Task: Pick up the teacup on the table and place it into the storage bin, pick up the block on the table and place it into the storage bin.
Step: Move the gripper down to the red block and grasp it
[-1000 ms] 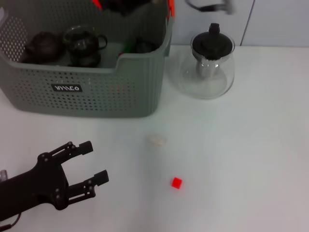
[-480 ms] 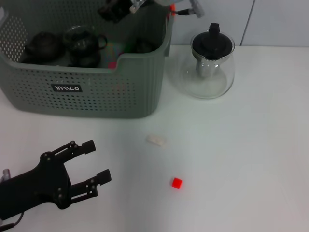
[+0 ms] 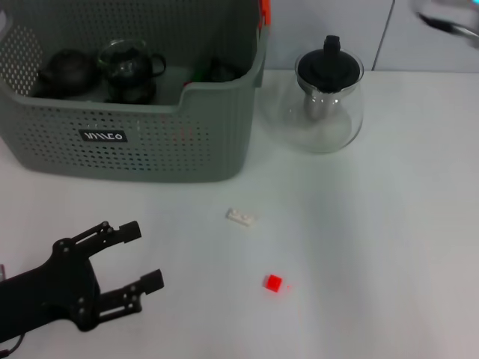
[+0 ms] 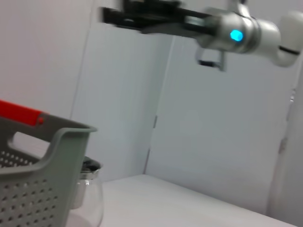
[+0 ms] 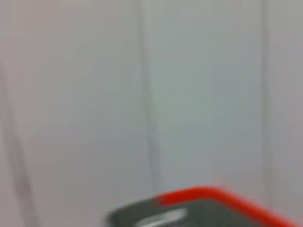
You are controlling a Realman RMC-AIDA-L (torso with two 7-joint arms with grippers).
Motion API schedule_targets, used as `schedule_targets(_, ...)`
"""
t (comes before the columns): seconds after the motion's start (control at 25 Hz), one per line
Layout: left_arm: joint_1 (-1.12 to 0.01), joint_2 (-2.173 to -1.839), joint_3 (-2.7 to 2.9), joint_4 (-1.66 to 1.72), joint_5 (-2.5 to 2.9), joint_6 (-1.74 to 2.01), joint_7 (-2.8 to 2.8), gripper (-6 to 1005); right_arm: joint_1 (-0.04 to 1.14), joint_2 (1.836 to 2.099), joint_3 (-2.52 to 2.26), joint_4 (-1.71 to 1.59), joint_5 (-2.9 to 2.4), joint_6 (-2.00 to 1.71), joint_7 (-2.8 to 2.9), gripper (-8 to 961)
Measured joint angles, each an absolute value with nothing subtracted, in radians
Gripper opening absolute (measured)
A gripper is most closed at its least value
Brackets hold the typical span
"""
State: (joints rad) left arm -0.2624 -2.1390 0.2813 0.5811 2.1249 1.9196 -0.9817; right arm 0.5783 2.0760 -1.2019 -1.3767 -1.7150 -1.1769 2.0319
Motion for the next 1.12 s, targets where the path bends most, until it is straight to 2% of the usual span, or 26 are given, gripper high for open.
schedule_targets(0.16,-0.26,-2.131,0.281,0.618,2.142,1.978,-0.984,824,0.493,2.06,-1.065,-1.416,-1.719,-1.548,2.039,751)
schedule_targets(0.4,-0.263,-2.127,0.262,0.622,2.141,1.976,-0.987,824,0.511,2.058,-0.985,-1.44,-1.966,-1.856,2.197,868)
schedule_targets(0.52,-0.266,-2.127,0.262,0.619,2.14,1.966,-0.987,825,0.572,2.077,-1.028,-1.432,-2.19,-1.855,2.281,946)
schedule_targets(0.64,-0.266,-2.13,0.262,0.617,2.139,1.96,-0.988,825,0.628,2.102,-1.128,-1.393,-2.33,-1.834,2.296,946)
schedule_targets(0.76,-0.261,-2.133,0.262,0.61,2.139,1.955,-0.986,825,0.661,2.1,-1.305,-1.338,-2.347,-1.742,2.333,947)
schedule_targets(0.96,-0.249,-2.137,0.252,0.606,2.139,1.944,-0.984,824,0.715,2.102,-1.488,-1.245,-2.349,-1.609,2.384,789)
schedule_targets(1.12,-0.245,-2.137,0.24,0.604,2.141,1.944,-0.984,824,0.775,2.106,-1.595,-1.136,-2.35,-1.526,2.407,628)
